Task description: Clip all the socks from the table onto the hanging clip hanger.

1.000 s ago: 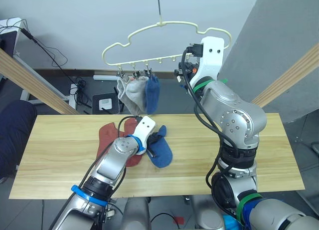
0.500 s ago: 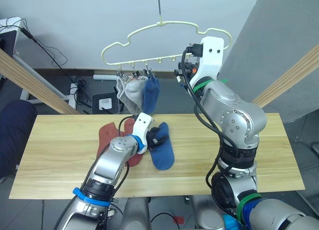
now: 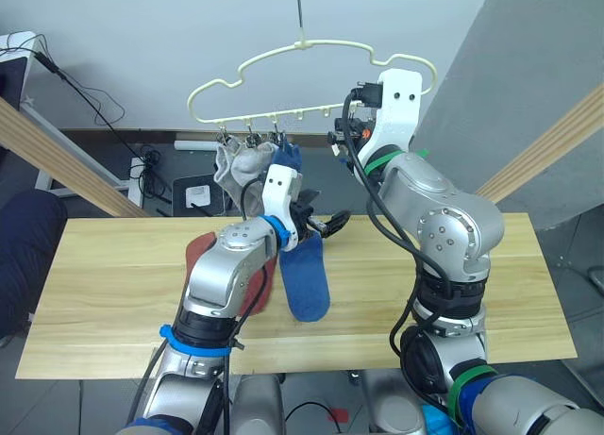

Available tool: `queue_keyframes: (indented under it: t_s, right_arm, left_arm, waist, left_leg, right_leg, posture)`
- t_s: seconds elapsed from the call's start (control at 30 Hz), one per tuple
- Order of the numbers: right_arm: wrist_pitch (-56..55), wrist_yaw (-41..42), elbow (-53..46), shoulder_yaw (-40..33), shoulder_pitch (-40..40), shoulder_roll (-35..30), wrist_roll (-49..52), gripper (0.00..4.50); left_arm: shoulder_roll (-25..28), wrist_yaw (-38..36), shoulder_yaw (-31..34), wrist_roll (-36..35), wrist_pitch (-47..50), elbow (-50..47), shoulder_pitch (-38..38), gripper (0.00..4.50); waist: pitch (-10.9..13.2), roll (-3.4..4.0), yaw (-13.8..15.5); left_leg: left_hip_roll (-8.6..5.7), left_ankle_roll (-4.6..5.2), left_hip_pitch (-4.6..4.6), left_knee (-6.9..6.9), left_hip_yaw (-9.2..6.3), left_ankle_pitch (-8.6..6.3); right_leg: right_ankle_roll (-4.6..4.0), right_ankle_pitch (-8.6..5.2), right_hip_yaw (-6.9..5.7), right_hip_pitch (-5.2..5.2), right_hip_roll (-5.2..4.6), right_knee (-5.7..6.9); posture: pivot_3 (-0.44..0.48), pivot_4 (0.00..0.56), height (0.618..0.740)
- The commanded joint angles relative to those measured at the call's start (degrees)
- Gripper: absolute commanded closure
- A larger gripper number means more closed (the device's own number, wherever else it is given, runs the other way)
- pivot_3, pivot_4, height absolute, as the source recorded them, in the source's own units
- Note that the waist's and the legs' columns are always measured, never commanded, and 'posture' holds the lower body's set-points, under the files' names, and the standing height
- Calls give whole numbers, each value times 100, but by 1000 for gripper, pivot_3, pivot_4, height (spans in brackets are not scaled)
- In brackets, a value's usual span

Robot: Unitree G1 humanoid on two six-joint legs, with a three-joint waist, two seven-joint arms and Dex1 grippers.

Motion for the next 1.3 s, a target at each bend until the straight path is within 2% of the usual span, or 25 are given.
queue_keyframes:
  t_s: [0.03, 0.23, 0.57, 0.77, 1.13, 1.2, 1.3]
  right_arm:
    - [-15, -21, -253, -7, -80, 228, 73, 4407]
    - [20, 20, -249, -11, -100, 213, 136, 4407]
    - [184, 50, -277, -42, -124, 196, 156, 967]
    - [501, 52, -429, -181, -172, 191, 248, 967]
    - [2106, 379, -1419, -768, 29, 14, 711, 967]
    - [2498, 756, -1844, -825, 343, -300, 936, 967]
    - [2812, 1725, -2583, -803, 1170, -1279, 1756, 967]
  left_arm:
    - [76, -47, -56, -75, -45, -242, 154, 24]
    - [226, -200, 20, -378, 180, -516, 345, 24]
    - [431, -63, -9, -393, 203, -850, 508, 0]
    - [603, -71, 58, -459, 292, -1170, 666, 0]
    - [1086, -261, 471, -867, 258, -1910, 1258, 0]
    - [1167, -216, 615, -940, 320, -2073, 1413, 0]
    - [1183, -107, 965, -1121, 292, -2407, 1801, 0]
  waist:
    - [0, 0, -7]
    - [0, 1, -2]
    - [2, 2, 0]
    - [2, 4, -3]
    - [4, 8, -11]
    - [4, 7, -10]
    - [3, 6, 22]
  left_leg:
    - [1, 0, 0, 0, 0, 0]
    - [1, 0, 0, -1, 0, 0]
    - [1, 0, -1, -2, 1, 0]
    - [2, 0, -1, -3, 1, 0]
    - [3, 0, -5, -9, 4, 0]
    - [3, 0, -5, -9, 4, 0]
    - [2, 0, -11, -14, 0, -1]
  right_leg:
    - [0, 0, 0, -1, 0, 0]
    - [0, 0, 1, -1, -1, 0]
    - [0, 0, 2, -2, 0, -2]
    - [0, 0, 2, -3, 0, -2]
    - [0, 0, 5, -11, -1, -3]
    - [0, 0, 4, -11, -1, -3]
    - [3, -2, -2, -9, -6, -17]
  posture:
    - [-206, 391, 740]
    - [-202, 389, 740]
    - [-195, 388, 740]
    - [-207, 388, 740]
    - [-230, 376, 740]
    - [-233, 371, 740]
    - [-238, 360, 740]
